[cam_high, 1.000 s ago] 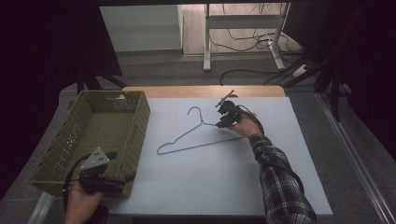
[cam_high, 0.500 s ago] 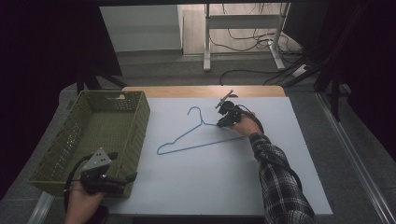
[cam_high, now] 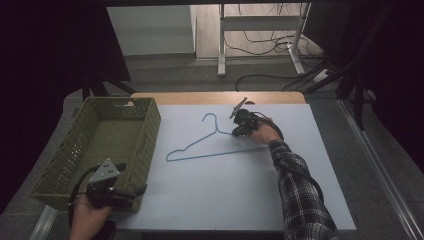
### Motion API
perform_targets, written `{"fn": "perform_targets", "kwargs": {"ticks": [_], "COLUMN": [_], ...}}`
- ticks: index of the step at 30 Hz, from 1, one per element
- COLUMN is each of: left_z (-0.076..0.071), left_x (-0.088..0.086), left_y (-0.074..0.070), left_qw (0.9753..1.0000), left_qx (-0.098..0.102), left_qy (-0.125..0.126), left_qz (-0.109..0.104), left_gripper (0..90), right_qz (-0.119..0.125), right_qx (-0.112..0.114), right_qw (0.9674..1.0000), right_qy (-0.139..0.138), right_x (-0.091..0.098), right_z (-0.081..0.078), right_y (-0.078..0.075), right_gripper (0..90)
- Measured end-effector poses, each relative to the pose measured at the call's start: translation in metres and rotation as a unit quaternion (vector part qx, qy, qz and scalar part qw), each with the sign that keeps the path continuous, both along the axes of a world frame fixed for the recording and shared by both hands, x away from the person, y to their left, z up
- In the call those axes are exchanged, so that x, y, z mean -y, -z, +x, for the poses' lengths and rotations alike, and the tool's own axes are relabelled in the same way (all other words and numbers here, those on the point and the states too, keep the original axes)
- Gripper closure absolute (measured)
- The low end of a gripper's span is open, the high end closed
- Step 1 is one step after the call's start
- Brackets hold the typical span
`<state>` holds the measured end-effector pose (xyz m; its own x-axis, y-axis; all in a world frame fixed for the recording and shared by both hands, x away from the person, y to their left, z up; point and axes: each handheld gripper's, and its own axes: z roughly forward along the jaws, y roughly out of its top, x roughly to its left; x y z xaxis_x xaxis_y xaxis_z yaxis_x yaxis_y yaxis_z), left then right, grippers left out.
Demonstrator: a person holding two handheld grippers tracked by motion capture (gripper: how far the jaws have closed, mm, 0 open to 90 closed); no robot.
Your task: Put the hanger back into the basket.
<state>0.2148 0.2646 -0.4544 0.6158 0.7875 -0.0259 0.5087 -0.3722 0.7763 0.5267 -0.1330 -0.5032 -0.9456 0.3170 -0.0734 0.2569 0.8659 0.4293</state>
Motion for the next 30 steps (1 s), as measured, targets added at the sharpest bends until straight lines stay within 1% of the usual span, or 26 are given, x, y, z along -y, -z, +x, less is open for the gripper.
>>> {"fn": "perform_targets", "kwargs": {"ticks": [1, 5, 7, 8, 9, 10, 11, 12, 17, 19, 21, 24, 26, 27, 28, 29, 30], "left_z": [0.000, 0.000, -0.001, -0.001, -0.001, -0.001, -0.001, -0.001, -0.001, 0.002, 0.006, 0.015, 0.023, 0.028, 0.033, 0.038, 0.044], "left_x": [0.000, 0.000, 0.001, 0.001, 0.001, 0.002, 0.002, 0.003, 0.013, 0.020, 0.027, 0.037, 0.043, 0.047, 0.052, 0.057, 0.062], "left_y": [0.000, 0.000, -0.001, -0.002, -0.002, -0.002, -0.003, -0.004, -0.013, -0.021, -0.027, -0.035, -0.038, -0.039, -0.040, -0.042, -0.044], "left_qw": [1.0000, 1.0000, 1.0000, 1.0000, 1.0000, 1.0000, 1.0000, 1.0000, 0.9998, 0.9994, 0.9992, 0.9984, 0.9984, 0.9986, 0.9987, 0.9984, 0.9980], "left_qx": [0.000, 0.001, 0.001, 0.001, 0.001, 0.001, 0.002, 0.003, 0.009, 0.014, 0.018, 0.019, 0.008, 0.002, 0.000, -0.002, -0.009], "left_qy": [0.000, -0.001, -0.001, 0.000, 0.000, 0.000, 0.000, 0.000, 0.008, 0.019, 0.025, 0.033, 0.038, 0.039, 0.038, 0.043, 0.048], "left_qz": [0.000, 0.001, -0.001, -0.001, -0.001, -0.005, -0.006, -0.007, -0.016, -0.025, -0.028, -0.041, -0.042, -0.036, -0.032, -0.035, -0.039], "left_gripper": [0.2, 0.2, 0.2, 0.2, 0.2, 0.3, 0.3, 0.3, 0.3, 0.3, 0.2, 0.2, 0.2, 0.1, 0.1, 0.1, 0.1], "right_qz": [0.001, 0.005, 0.008, 0.010, 0.010, 0.015, 0.015, 0.018, 0.021, 0.022, 0.022, 0.022, 0.024, 0.025, 0.026, 0.026, 0.026], "right_qx": [0.002, 0.009, 0.012, 0.017, 0.017, 0.020, 0.020, 0.022, 0.028, 0.031, 0.034, 0.036, 0.039, 0.041, 0.043, 0.043, 0.043], "right_qw": [1.0000, 0.9999, 0.9998, 0.9997, 0.9997, 0.9995, 0.9995, 0.9994, 0.9992, 0.9990, 0.9989, 0.9988, 0.9986, 0.9985, 0.9984, 0.9984, 0.9984], "right_qy": [-0.005, -0.009, -0.013, -0.015, -0.015, -0.018, -0.018, -0.020, -0.022, -0.022, -0.023, -0.023, -0.025, -0.025, -0.026, -0.026, -0.025], "right_x": [0.000, 0.000, 0.000, 0.000, 0.000, 0.001, 0.001, 0.001, 0.002, 0.002, 0.002, 0.002, 0.002, 0.002, 0.002, 0.002, 0.002], "right_z": [0.000, -0.003, -0.004, -0.006, -0.006, -0.007, -0.007, -0.009, -0.013, -0.016, -0.017, -0.021, -0.022, -0.023, -0.025, -0.025, -0.026], "right_y": [0.000, -0.004, -0.007, -0.010, -0.010, -0.014, -0.014, -0.018, -0.024, -0.027, -0.030, -0.034, -0.037, -0.038, -0.040, -0.040, -0.040], "right_gripper": [86.6, 86.7, 86.7, 86.8, 86.8, 86.8, 86.8, 86.8, 86.8, 86.8, 86.8, 86.8, 86.8, 86.8, 86.8, 86.8, 86.8]}}
